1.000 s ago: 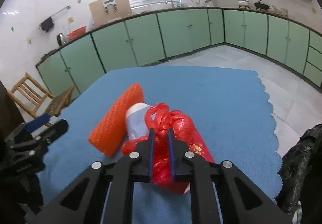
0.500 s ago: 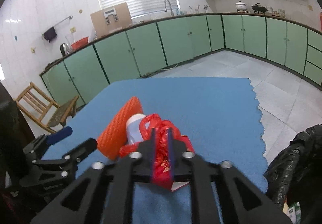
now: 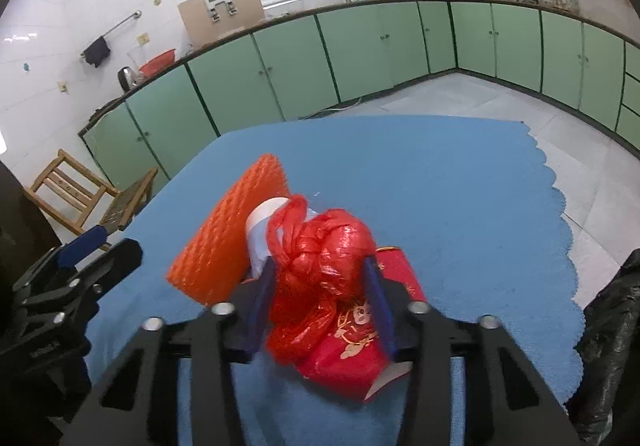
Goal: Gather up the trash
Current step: 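Grasp the red plastic bag bundle with the right tool, then grasp the orange mesh net with the left tool while the right tool lifts the red bag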
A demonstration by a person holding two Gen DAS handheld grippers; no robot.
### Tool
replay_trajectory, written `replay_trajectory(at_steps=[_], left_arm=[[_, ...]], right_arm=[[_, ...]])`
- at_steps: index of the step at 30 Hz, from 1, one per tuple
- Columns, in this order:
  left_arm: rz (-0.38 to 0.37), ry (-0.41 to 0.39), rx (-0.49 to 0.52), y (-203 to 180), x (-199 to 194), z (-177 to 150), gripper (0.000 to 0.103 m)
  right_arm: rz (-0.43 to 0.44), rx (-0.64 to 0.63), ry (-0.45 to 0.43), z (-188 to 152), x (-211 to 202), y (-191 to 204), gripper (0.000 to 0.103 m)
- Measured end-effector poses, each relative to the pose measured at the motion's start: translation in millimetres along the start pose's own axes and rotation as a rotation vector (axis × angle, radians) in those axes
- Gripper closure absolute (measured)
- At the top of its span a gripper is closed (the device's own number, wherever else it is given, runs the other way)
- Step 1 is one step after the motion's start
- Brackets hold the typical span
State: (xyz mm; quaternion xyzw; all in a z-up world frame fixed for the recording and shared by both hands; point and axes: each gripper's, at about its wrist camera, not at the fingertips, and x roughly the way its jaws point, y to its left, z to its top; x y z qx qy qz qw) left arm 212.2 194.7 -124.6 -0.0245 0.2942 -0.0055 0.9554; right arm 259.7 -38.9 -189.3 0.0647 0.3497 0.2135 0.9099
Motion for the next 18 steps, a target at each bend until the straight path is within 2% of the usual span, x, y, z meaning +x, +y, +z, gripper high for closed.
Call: replay_trajectory(at_steps=[3, 8, 18], left_arm=[[-0.009, 0.004, -0.003, -2, 1, -1, 0.01], [-0.038, 0.008, 0.002, -11, 1, -2, 0.01], [-0.042, 0.058, 0.033, -40, 32, -10, 0.011]], right_arm=[[0.02, 0.002, -0.031, 0, -10, -1, 0.072], [0.043, 0.025, -0.105, 6, -35, -5, 0.072], [-0.069, 0.04, -0.119, -4, -62, -27, 0.072]])
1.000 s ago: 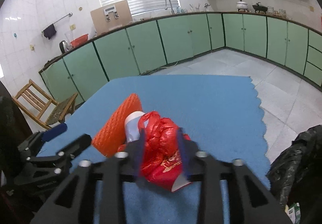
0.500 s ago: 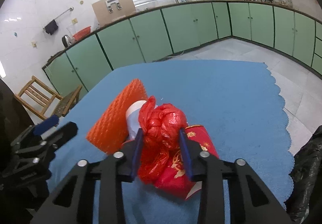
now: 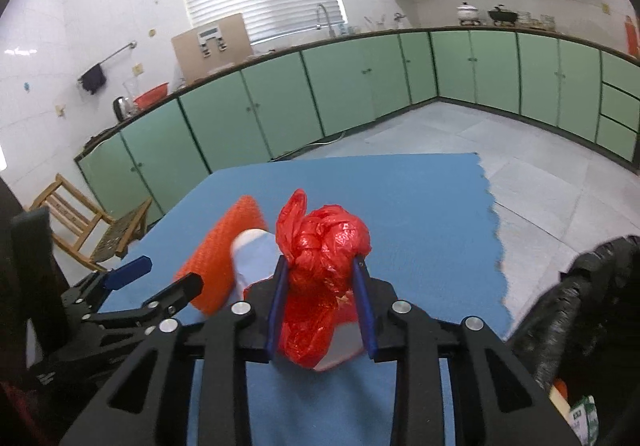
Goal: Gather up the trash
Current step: 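Grasp the orange mesh net with the left tool while the right tool lifts the red bag, then carry the orange net and red bag over the bin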
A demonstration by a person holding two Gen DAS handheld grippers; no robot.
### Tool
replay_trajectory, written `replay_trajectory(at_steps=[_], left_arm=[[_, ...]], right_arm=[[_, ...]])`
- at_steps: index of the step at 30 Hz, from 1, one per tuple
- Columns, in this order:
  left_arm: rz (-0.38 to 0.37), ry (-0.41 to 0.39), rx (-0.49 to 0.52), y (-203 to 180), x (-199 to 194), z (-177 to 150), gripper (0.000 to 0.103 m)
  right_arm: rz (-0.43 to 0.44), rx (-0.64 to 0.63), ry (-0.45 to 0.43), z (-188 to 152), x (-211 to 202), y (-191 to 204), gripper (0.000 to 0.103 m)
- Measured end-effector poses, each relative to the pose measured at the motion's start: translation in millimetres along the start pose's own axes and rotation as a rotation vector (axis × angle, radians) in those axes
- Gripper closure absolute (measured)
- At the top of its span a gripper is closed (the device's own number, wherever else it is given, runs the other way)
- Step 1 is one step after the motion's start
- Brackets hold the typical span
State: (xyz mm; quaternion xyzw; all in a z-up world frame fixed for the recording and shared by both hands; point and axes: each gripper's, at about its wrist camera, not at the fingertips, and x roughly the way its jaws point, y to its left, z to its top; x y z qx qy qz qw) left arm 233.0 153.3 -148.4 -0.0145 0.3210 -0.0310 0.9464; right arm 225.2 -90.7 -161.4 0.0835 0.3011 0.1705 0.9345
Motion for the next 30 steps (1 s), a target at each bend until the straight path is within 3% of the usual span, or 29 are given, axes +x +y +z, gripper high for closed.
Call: replay_trajectory(at_steps=[2, 5, 7, 9, 21, 30], left_arm=[[0.0, 0.032, 0.004, -3, 11, -2, 0.021], [-0.001, 0.101, 0.0, -5, 26, -2, 0.046], [-0.023, 0.124, -0.034, 0, 31, 0, 0.074], [-0.032, 0.126, -0.054, 5, 31, 1, 0.09], [-0.026, -0.008, -0.052, 3, -26, 13, 0.094], [-0.062, -0.055, -0.034, -18, -63, 24, 0.094]], right_arm=[[-0.014, 0.011, 0.006, -3, -2, -8, 0.072], [-0.026, 0.021, 0.013, -6, -3, -13, 0.072], [-0.03, 0.03, 0.016, -8, -3, -16, 0.072], [-0.033, 0.035, 0.019, -9, -3, -16, 0.072], [-0.031, 0.035, -0.013, -1, -24, -11, 0.072], [-0.04, 0.028, -0.051, 7, -56, -6, 0.072]])
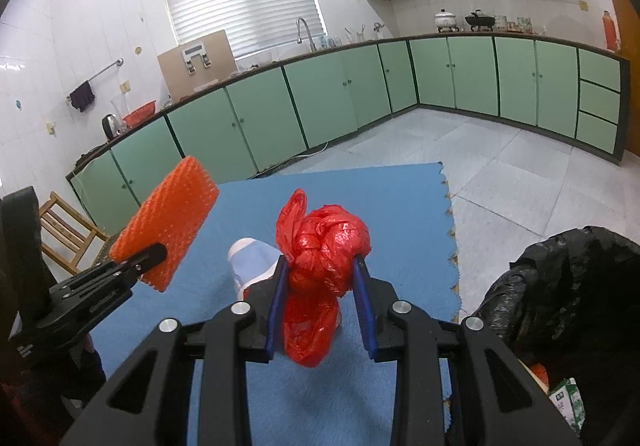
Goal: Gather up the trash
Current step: 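Carry the orange net and red bag over the bin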
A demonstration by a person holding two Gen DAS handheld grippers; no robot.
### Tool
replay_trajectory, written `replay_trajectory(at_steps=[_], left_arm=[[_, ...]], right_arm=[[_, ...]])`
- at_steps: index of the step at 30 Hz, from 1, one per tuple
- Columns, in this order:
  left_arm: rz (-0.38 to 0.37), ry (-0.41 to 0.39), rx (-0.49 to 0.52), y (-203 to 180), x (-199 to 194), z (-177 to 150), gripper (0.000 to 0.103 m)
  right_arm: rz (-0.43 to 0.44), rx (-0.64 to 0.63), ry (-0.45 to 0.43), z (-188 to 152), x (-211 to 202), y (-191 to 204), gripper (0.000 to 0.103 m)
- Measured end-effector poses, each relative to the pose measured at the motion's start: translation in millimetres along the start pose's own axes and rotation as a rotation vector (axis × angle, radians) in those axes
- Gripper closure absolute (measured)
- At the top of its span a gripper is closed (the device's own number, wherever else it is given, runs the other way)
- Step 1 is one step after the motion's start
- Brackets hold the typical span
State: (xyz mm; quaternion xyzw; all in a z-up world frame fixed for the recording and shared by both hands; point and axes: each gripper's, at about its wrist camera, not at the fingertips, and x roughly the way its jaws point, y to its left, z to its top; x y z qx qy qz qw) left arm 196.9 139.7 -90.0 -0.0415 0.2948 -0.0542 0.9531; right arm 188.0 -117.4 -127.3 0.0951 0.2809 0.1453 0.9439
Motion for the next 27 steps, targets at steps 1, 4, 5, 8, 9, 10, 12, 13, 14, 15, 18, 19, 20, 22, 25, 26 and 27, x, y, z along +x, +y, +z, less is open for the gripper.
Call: replay_trajectory(at_steps=[1, 4, 5, 8, 9, 10, 12, 13, 14, 15, 18, 19, 20, 22, 25, 26, 27], left_arm=[[-0.006, -0.002, 0.002, -3, -4, 0, 0.094], [-0.031, -0.005, 0.012, -15, -12, 2, 0.094], [-0.041, -0.006, 0.018, -19, -15, 2, 0.094], [-0.07, -0.01, 0.038, -36, -20, 2, 0.094], [-0.08, -0.011, 0.043, -42, -22, 2, 0.094], [-0.088, -0.011, 0.047, -48, -23, 1, 0.094], [-0.11, -0.01, 0.056, -59, -25, -1, 0.094], [-0.121, -0.008, 0.061, -64, -25, -2, 0.094], [-0.132, -0.008, 0.065, -69, -26, -3, 0.094], [-0.146, -0.007, 0.074, -77, -26, -4, 0.094], [-0.186, -0.006, 0.097, -97, -26, -7, 0.094], [-0.198, -0.005, 0.102, -103, -26, -9, 0.094], [-0.211, -0.006, 0.106, -110, -26, -11, 0.094], [-0.241, -0.002, 0.12, -124, -24, -13, 0.094], [-0.28, -0.002, 0.146, -149, -22, -18, 0.094], [-0.292, 0.0, 0.151, -156, -21, -20, 0.094], [-0.311, 0.006, 0.159, -166, -19, -23, 0.094]], right_arm=[[-0.001, 0.0, -0.004, 1, -4, 0, 0.072], [-0.008, 0.001, -0.023, 2, -21, -2, 0.072], [-0.01, 0.002, -0.027, 1, -26, -3, 0.072], [-0.026, 0.004, -0.036, 2, -40, -7, 0.072], [-0.032, 0.007, -0.038, 1, -44, -8, 0.072], [-0.036, 0.011, -0.041, 1, -49, -10, 0.072], [-0.048, 0.02, -0.053, 0, -60, -17, 0.072], [-0.053, 0.022, -0.056, 0, -65, -20, 0.072], [-0.062, 0.025, -0.06, -1, -71, -24, 0.072], [-0.072, 0.029, -0.064, -1, -76, -28, 0.072], [-0.111, 0.043, -0.074, -4, -93, -44, 0.072], [-0.123, 0.046, -0.075, -5, -97, -48, 0.072], [-0.141, 0.051, -0.077, -7, -104, -55, 0.072], [-0.17, 0.06, -0.079, -11, -114, -65, 0.072], [-0.224, 0.075, -0.083, -18, -132, -83, 0.072], [-0.24, 0.08, -0.084, -20, -137, -89, 0.072], [-0.251, 0.084, -0.085, -22, -141, -93, 0.072]])
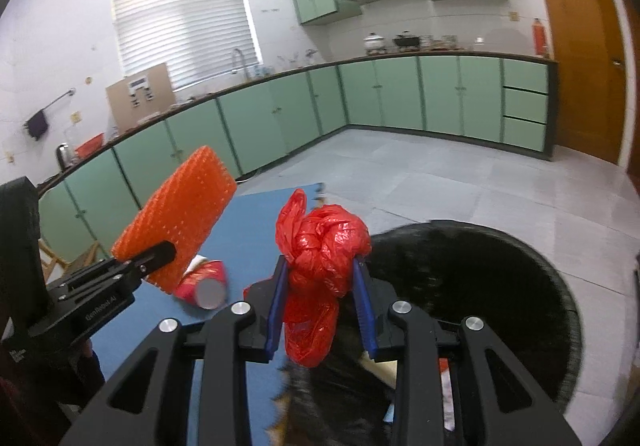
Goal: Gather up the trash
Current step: 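Carry the orange net and red bag over the bin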
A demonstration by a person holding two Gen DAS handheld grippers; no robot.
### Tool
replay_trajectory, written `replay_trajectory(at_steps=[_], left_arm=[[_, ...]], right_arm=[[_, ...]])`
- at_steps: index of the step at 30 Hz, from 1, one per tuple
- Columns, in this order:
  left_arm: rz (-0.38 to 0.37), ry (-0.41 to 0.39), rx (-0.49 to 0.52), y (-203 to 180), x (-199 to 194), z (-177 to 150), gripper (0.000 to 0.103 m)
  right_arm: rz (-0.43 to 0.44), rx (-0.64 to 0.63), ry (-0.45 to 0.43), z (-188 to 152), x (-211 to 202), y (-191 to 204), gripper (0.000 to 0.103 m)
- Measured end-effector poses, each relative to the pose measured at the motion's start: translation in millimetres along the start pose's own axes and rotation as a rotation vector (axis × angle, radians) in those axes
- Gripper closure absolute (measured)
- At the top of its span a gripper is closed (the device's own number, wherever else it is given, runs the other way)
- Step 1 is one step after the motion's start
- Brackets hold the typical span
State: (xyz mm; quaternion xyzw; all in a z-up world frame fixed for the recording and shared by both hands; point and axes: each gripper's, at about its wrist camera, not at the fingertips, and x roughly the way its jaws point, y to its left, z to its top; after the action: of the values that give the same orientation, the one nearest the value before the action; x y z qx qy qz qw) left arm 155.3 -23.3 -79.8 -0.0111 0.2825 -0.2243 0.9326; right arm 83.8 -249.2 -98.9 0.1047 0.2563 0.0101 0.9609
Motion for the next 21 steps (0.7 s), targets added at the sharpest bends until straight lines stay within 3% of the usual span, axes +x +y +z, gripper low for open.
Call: replay_trajectory(at_steps=[11, 21], left_arm=[[-0.115, 0.05, 0.075, -62, 43, -10, 0.094], [-0.204, 0.116, 0.117, -100, 78, -27, 0.093]], right_arm=[[-0.129, 0.048, 0.008, -17, -20, -61, 0.072], [-0.192, 0.077, 0.037, -31, -18, -92, 0.068]])
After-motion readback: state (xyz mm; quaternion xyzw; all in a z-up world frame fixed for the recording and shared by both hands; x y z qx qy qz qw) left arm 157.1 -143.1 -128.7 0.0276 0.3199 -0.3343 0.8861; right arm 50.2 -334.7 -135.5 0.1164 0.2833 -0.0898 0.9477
